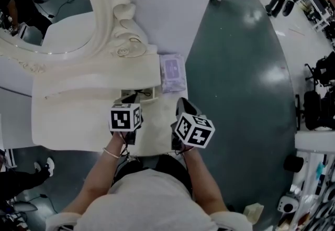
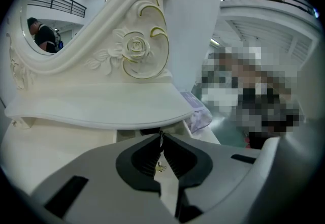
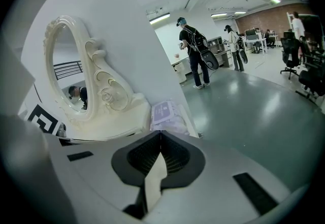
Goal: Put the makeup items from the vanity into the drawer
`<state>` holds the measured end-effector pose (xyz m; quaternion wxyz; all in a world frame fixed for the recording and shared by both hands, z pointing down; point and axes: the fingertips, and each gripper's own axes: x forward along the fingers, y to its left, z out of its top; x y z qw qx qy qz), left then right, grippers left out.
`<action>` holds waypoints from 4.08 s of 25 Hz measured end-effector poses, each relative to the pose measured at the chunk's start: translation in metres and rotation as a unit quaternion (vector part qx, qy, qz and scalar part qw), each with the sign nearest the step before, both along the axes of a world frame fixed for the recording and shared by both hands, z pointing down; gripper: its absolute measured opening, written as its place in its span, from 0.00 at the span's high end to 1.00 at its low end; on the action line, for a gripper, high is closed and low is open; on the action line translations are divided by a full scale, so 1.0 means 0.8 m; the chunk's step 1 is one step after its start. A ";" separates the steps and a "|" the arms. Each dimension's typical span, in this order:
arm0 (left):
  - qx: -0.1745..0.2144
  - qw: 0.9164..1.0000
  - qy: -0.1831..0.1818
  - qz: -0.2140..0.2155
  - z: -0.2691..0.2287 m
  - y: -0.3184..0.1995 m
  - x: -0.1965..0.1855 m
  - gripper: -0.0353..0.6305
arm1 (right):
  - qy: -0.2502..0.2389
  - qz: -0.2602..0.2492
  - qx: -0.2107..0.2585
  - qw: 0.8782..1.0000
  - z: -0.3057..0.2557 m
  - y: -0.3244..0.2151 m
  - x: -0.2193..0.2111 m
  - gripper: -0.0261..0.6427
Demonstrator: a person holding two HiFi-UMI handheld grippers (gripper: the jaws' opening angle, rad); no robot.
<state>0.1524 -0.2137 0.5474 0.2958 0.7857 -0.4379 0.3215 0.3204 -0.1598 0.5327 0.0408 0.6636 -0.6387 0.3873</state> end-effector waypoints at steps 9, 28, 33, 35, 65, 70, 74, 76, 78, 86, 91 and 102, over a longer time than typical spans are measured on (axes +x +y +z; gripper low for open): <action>0.014 1.000 0.018 0.015 -0.011 0.004 0.008 0.90 | 0.001 0.003 0.001 1.000 -0.003 0.006 -0.004 0.93; 0.039 0.999 0.035 -0.007 -0.028 0.039 -0.025 0.88 | 0.014 -0.022 0.011 1.000 -0.013 0.028 -0.037 0.93; 0.049 0.997 0.046 -0.026 -0.034 0.049 -0.060 0.88 | 0.016 -0.036 0.021 0.999 -0.020 0.033 -0.068 0.93; 0.054 0.997 0.048 -0.033 -0.037 0.052 -0.075 0.88 | 0.017 -0.042 0.024 0.999 -0.022 0.035 -0.081 0.93; 0.125 0.986 0.061 -0.094 -0.071 0.066 -0.352 0.93 | 0.059 -0.076 0.037 0.995 -0.048 0.054 -0.326 0.93; 0.118 0.987 0.066 -0.083 -0.061 0.069 -0.361 0.93 | 0.062 -0.071 0.026 0.995 -0.043 0.067 -0.343 0.93; 0.107 0.988 0.072 -0.082 -0.053 0.064 -0.355 0.93 | 0.068 -0.073 0.018 0.995 -0.035 0.066 -0.339 0.93; 0.102 0.989 0.072 -0.077 -0.052 0.067 -0.347 0.93 | 0.067 -0.070 0.016 0.995 -0.036 0.066 -0.330 0.93; 0.103 0.990 0.067 -0.072 -0.054 0.064 -0.338 0.93 | 0.066 -0.068 0.023 0.995 -0.044 0.061 -0.320 0.93; 0.109 0.988 0.068 -0.085 -0.061 0.055 -0.305 0.93 | 0.107 -0.107 0.040 0.988 -0.056 0.053 -0.292 0.94; 0.108 0.988 0.067 -0.093 -0.058 0.056 -0.295 0.93 | 0.105 -0.112 0.041 0.987 -0.057 0.047 -0.280 0.94; 0.117 0.986 0.061 -0.099 -0.065 0.058 -0.295 0.93 | 0.105 -0.123 0.049 0.986 -0.063 0.043 -0.283 0.94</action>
